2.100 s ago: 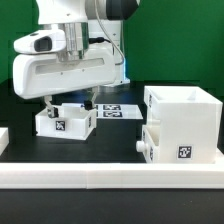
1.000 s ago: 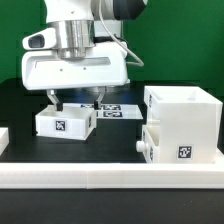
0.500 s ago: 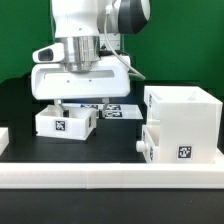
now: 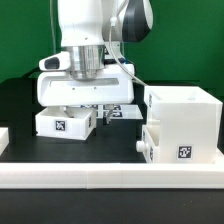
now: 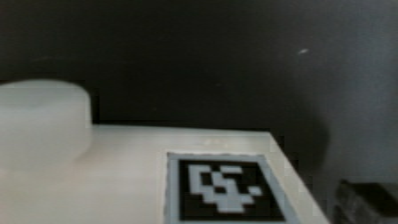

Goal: Assemble drawer

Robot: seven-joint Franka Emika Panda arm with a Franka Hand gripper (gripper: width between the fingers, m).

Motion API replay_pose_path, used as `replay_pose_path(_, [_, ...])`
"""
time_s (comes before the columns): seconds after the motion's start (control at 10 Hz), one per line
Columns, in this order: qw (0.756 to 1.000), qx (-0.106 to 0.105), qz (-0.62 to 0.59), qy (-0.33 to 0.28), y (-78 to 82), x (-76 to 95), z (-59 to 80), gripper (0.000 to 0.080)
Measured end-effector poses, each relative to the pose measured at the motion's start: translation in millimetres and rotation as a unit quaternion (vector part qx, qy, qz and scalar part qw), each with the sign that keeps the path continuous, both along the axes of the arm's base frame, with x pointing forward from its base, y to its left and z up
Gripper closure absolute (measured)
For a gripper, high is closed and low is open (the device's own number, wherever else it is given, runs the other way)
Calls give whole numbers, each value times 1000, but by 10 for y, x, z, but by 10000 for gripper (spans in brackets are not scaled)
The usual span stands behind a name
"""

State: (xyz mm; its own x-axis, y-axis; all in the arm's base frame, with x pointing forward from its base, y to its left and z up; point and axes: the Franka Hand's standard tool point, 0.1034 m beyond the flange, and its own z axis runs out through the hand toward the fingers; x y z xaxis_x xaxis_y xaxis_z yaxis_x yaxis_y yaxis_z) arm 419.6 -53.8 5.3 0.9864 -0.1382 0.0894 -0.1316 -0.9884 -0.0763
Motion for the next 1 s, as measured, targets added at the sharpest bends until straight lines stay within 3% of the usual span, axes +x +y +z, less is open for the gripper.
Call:
replay_pose_path(0.1, [1000,0,0,0,2,0,0,431])
replay_pose_path(0.2, [1000,0,1,0,7,2,0,431])
replay_pose_path(0.4, [1000,0,3,0,22,8,2,733])
replay_pose_path(1.0, [1000,0,12,-6,88,88,73,756])
